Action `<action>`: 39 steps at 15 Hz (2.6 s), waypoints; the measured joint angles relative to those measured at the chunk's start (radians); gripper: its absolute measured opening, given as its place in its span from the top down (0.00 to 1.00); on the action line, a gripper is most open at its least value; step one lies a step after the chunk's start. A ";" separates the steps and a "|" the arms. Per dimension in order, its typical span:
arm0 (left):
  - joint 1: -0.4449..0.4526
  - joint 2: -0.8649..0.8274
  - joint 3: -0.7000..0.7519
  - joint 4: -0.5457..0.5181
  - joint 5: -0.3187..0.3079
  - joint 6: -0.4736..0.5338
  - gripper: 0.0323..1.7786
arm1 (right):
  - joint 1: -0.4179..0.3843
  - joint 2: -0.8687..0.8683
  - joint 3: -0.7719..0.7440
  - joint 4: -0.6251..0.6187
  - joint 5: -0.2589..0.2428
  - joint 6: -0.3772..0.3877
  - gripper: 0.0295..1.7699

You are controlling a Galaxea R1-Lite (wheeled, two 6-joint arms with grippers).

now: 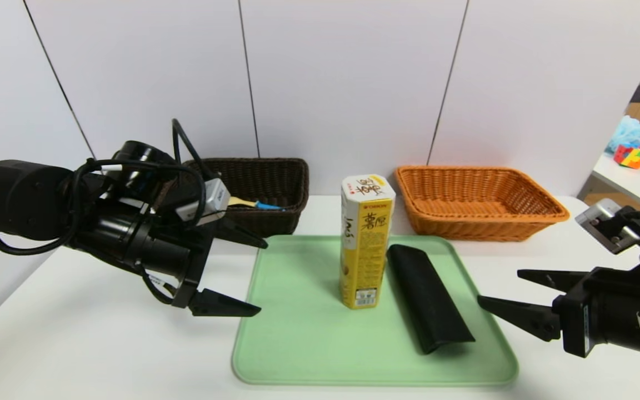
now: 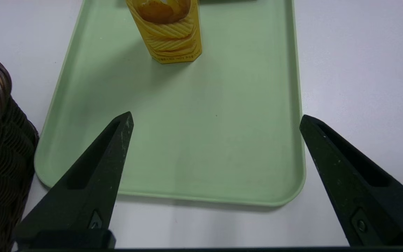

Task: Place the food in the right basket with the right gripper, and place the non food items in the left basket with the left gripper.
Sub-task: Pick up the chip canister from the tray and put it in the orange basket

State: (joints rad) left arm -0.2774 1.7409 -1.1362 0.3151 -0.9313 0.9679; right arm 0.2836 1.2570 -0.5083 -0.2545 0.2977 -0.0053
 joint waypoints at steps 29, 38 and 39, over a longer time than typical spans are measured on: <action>0.057 -0.202 0.087 0.074 0.048 -0.245 0.05 | 0.299 0.277 -0.079 -0.468 -0.099 -0.083 0.04; 0.058 -0.200 0.096 0.074 0.050 -0.244 0.05 | 0.405 0.450 -0.130 -0.634 -0.323 -0.047 0.04; 0.058 -0.199 0.096 0.074 0.049 -0.243 0.05 | 0.412 0.461 -0.138 -0.633 -0.327 -0.034 0.04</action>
State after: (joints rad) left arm -0.2194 1.5417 -1.0404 0.3887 -0.8821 0.7253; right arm 0.6955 1.7179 -0.6464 -0.8879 -0.0291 -0.0394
